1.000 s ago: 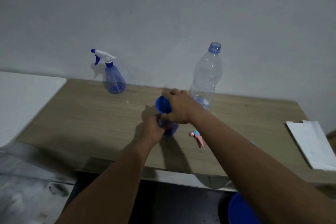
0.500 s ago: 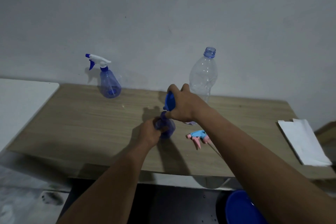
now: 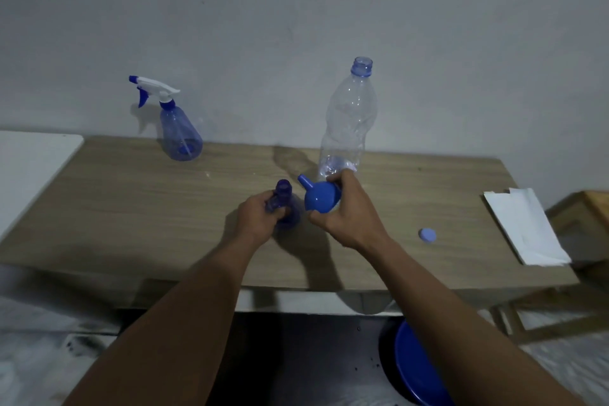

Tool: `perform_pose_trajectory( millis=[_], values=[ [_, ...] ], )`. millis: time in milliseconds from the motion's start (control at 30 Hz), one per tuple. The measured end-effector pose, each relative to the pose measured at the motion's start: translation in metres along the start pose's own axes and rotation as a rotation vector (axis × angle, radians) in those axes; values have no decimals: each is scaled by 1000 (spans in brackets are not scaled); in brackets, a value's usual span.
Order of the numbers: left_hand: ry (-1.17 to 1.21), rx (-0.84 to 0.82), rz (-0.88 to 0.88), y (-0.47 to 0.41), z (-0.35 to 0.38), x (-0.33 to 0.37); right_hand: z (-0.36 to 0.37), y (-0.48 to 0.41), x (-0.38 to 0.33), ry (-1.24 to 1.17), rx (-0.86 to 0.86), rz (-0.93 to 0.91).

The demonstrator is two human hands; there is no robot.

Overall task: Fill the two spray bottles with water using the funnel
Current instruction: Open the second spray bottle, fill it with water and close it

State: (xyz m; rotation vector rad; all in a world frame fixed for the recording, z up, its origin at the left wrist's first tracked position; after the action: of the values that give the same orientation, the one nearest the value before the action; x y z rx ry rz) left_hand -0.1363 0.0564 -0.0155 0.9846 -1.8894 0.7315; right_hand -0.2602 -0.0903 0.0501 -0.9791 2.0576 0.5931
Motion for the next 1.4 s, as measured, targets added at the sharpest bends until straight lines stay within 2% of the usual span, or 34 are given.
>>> perform_pose_trajectory(
  millis=[167,300,667,733,833,933,1000,1067,1167,1300,1400],
  values=[
    [40,-8,0,-1,1,-6,33,19,48,109,10,61],
    [63,-14,-9,-1,2,-8,61,33,76,285,-68,16],
    [12,-12,29,-2,3,-12,78,37,84,289,-191,4],
    [35,1,32,-3,4,-12,70,36,80,337,-174,-22],
    [69,0,19,-3,5,-14,47,29,73,393,-58,-106],
    [103,4,25,-3,6,-17,24,9,73,406,-13,-91],
    [105,-1,25,-4,6,-19,18,-8,80,538,-72,-52],
    [101,-9,25,-4,6,-21,17,-23,94,675,-211,59],
    [91,-28,32,-5,5,-23,18,-36,106,756,-345,131],
    [78,-31,26,-7,3,-26,13,-45,102,736,-325,94],
    [59,-41,19,-7,2,-27,6,-49,101,658,-309,159]
  ],
)
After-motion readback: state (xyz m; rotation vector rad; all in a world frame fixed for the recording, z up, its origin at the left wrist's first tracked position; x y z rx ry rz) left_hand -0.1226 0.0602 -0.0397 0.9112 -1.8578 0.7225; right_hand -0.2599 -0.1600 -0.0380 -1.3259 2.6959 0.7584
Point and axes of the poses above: each hand's wrist, its own y-axis away from the middle knuckle, its own z-axis out of the palm, x = y × z, the point moved 4 cm from there along -y, towards the middle knuckle, and after that the axes turned 14 degrees about z, right-handed, at the moved point
